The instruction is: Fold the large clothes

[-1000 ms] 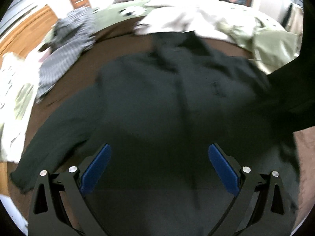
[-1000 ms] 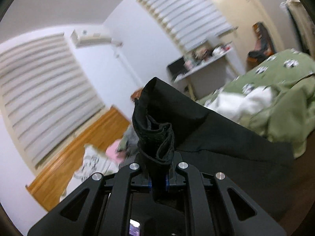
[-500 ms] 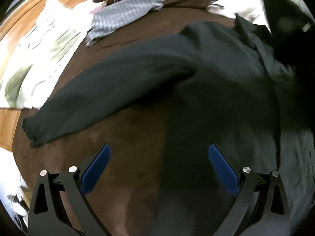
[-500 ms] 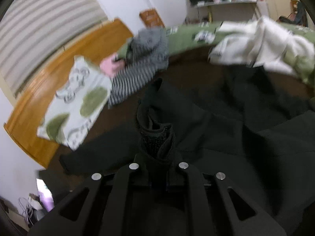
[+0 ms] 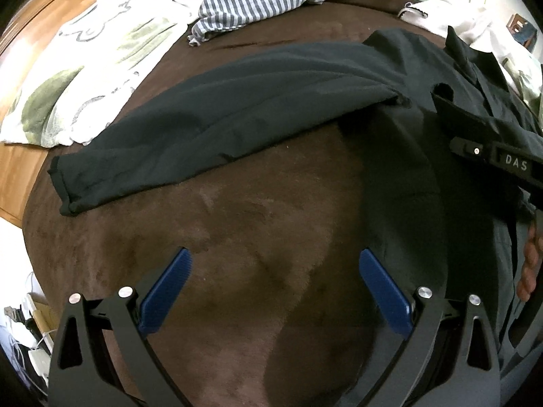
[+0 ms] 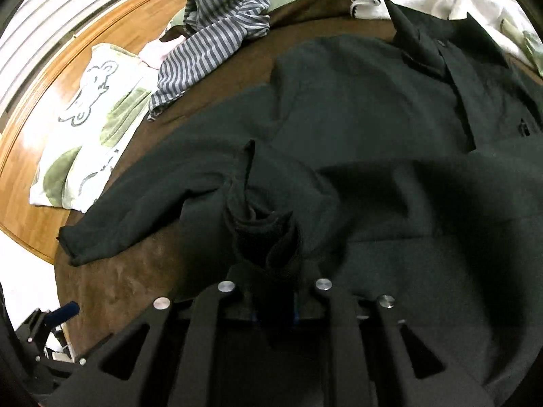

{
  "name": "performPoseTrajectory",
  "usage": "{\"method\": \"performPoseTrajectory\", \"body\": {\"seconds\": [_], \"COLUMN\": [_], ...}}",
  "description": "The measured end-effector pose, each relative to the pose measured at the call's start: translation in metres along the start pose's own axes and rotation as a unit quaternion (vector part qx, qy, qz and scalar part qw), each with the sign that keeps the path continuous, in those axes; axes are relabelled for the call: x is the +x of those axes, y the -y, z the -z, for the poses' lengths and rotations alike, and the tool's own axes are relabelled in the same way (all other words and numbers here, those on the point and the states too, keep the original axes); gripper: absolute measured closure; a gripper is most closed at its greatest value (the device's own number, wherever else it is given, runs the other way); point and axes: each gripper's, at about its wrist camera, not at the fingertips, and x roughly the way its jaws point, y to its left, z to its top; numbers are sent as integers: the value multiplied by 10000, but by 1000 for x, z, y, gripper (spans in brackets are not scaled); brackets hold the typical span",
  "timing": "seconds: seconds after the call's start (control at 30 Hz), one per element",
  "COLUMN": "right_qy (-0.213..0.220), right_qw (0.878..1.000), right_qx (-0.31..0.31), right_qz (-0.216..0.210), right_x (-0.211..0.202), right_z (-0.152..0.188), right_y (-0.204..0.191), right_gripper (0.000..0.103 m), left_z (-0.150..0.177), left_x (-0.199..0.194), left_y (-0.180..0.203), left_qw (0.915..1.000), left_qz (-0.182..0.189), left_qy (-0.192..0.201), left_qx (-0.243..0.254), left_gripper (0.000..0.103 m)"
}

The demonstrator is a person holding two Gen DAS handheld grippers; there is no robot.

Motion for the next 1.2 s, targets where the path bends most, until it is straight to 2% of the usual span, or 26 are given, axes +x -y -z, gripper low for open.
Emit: {"method": "performPoseTrajectory", "body": {"seconds": [0.03,0.1,0.13,0.17,0.23,0.33,0.5,0.67,0.93,1.07,1.2], "right_qy": [7,50,171,293,410,558,750,840,632,583,547], "right_qw": [10000,9999,9998,9993,9978,9967,9949,9902,9785,9730,9695], "right_qx": [4,13,-59,-177,-473,-553,-421,-298,147,345,489], "right_qz": [-12,-94,-5,130,235,224,527,1075,1959,2206,2338], "right_x": [-3,-9,-18,-25,-41,-69,-116,-158,-173,-165,-147], "right_z": [-1,-4,-7,-10,-16,-28,-46,-59,-50,-36,-28], "right_y": [-1,-3,-7,-14,-25,-28,2,59,179,224,259], "right_gripper": [80,52,31,26,26,26,26,26,26,26,29], "left_z": [-2,-7,-10,-14,-22,-33,-52,-65,-81,-76,-64], "left_x": [-2,-6,-9,-12,-21,-32,-49,-56,-37,-12,23], "left_y": [0,1,1,1,2,9,37,86,169,199,208], "left_qw": [10000,10000,10000,9999,9998,9996,9977,9935,9860,9861,9880], "left_qz": [-1,-9,-10,-8,6,154,582,922,1389,1348,1213], "left_qy": [10,43,70,102,181,246,298,395,482,454,246], "left_qx": [6,18,26,33,46,39,184,547,791,854,920], "left_gripper": [6,6,6,6,6,6,6,6,6,6,6]}}
